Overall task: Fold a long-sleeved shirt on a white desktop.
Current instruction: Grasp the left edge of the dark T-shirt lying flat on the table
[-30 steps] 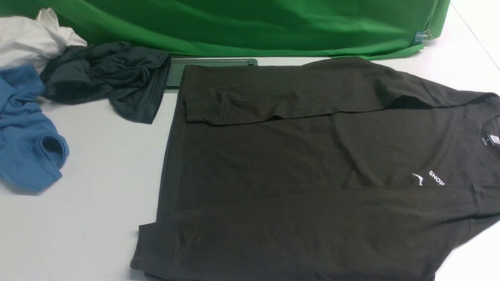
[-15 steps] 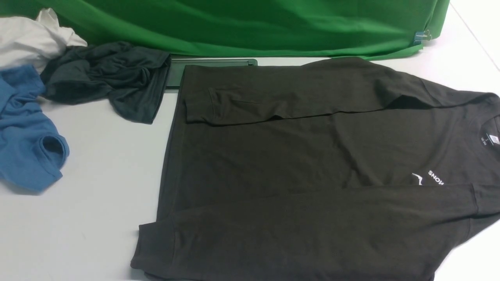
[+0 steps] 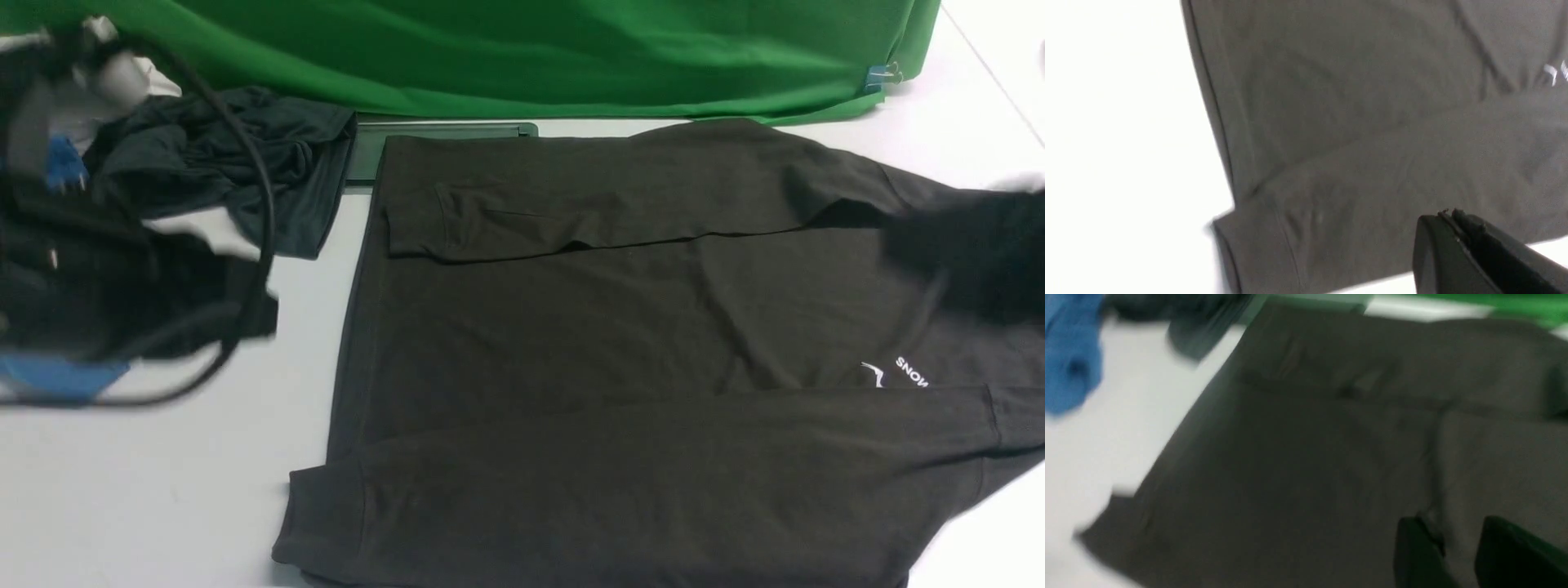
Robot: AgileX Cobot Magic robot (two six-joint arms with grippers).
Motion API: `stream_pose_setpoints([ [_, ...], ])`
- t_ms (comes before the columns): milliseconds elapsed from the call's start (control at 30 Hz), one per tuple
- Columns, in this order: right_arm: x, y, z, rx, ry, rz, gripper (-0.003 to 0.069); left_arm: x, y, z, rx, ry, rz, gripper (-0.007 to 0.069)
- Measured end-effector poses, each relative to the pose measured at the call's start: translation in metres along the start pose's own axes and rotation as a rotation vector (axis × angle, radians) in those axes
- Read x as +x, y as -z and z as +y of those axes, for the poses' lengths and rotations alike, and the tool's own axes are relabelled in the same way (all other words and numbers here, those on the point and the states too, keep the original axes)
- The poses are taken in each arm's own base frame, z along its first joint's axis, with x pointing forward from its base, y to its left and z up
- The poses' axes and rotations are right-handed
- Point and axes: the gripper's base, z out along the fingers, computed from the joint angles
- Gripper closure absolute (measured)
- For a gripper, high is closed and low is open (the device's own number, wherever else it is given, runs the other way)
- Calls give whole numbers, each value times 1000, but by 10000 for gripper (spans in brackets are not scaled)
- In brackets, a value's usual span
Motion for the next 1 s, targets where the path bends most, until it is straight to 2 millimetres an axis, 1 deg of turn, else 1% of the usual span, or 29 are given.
stream_pose_setpoints([
  [67, 16, -8, 3, -16, 25, 55, 418, 20, -7, 5, -3, 32, 12, 603],
  [133, 28, -13, 5, -25, 47, 98, 418, 39, -10, 11, -10, 43, -18, 603],
  [167, 30, -14, 5, -26, 50, 105, 418, 46, -12, 13, -16, 43, -31, 603],
  [200, 31, -15, 5, -27, 52, 106, 418, 48, -12, 14, -21, 32, -64, 603],
  [233, 30, -15, 5, -29, 56, 95, 418, 51, -13, 17, -31, 14, -126, 603],
  [333, 26, -15, 6, -39, 59, 42, 418, 42, -7, 19, -43, 5, -325, 603],
  [367, 24, -15, 6, -42, 59, 26, 418, 39, -4, 19, -42, 7, -368, 603],
  [433, 23, -15, 7, -43, 58, 19, 418, 35, -2, 19, -38, 15, -423, 603],
  [467, 22, -14, 7, -43, 57, 22, 418, 35, -3, 19, -37, 17, -419, 603],
  [533, 21, -13, 7, -45, 48, 32, 418, 37, -7, 19, -36, 23, -373, 603],
  [600, 20, -12, 8, -52, 33, 40, 418, 41, -15, 20, -37, 34, -278, 603],
  [700, 21, -10, 11, -77, -7, 47, 418, 48, -32, 23, -39, 124, -110, 596],
  [767, 20, -10, 12, -90, -27, 45, 418, 50, -42, 25, -47, 178, -30, 579],
  [800, 20, -10, 13, -95, -35, 41, 418, 51, -51, 28, -57, 208, 28, 560],
  [933, 17, -10, 13, -104, -45, 11, 418, 50, -72, 35, -95, 228, 120, 474],
  [967, 16, -10, 14, -106, -47, 0, 418, 50, -80, 38, -110, 226, 147, 425],
  [1000, 15, -10, 14, -107, -47, -5, 418, 49, -86, 41, -124, 221, 171, 395],
])
